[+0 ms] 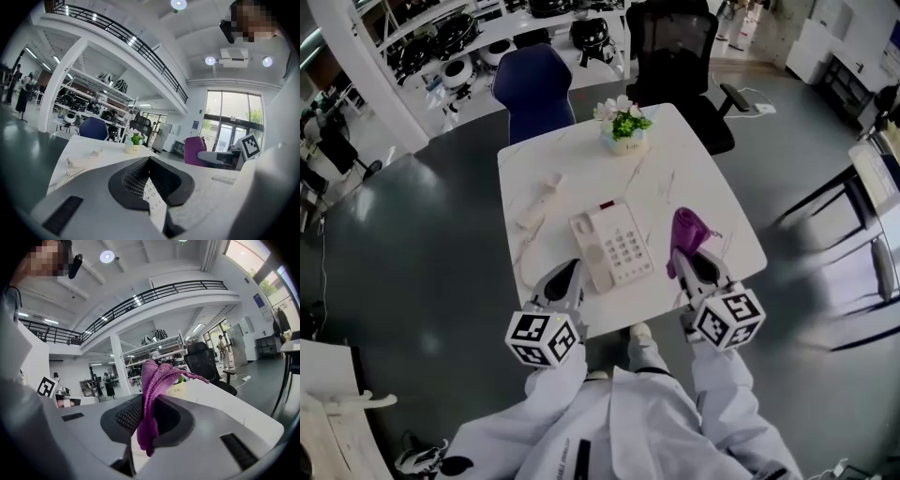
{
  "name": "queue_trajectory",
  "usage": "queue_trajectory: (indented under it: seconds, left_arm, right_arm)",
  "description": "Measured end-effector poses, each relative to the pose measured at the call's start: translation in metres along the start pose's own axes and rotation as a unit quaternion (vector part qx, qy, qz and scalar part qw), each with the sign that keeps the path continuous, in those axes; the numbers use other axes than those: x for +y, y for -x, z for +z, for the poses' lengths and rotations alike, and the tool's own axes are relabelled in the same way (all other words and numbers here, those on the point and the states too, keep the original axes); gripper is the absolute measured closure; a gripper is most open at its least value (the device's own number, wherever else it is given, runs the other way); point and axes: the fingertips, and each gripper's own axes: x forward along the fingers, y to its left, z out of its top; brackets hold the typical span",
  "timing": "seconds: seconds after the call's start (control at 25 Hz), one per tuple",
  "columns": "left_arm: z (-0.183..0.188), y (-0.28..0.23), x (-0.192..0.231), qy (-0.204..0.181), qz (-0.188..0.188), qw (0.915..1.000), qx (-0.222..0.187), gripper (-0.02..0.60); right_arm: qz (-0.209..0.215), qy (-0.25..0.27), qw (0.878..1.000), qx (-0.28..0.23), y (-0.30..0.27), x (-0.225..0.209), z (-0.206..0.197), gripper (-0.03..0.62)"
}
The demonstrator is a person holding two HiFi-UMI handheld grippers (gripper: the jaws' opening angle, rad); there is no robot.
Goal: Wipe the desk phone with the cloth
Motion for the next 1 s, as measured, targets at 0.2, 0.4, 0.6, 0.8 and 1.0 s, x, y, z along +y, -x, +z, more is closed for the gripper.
queue_trajectory:
  seconds: [0.2,0.4,0.6,0.8,1.0]
  left_arm:
    - [-0.003,-0.021,0.008,0.019,0.044,0.9988,0.004,0.583]
    - [-0.010,-0.034,0.016,0.036,0.084,0.9958,0.003,0.583]
    - [-0.014,-0.042,0.024,0.049,0.118,0.9918,0.000,0.584]
    - [-0.019,-0.044,0.032,0.061,0.152,0.9865,-0.009,0.583]
    - [-0.031,-0.046,0.041,0.070,0.172,0.9825,0.000,0.583]
  right_arm:
    - [0.034,-0.005,0.999,0.032,-0.033,-0.024,0.001,0.565]
    - [0.072,0.001,0.996,0.059,-0.063,-0.039,-0.002,0.565]
    - [0.117,0.023,0.989,0.085,-0.092,-0.047,-0.004,0.565]
    - [0.146,0.064,0.981,0.112,-0.125,-0.053,-0.012,0.565]
    - [0.159,0.100,0.974,0.125,-0.161,-0.057,-0.020,0.565]
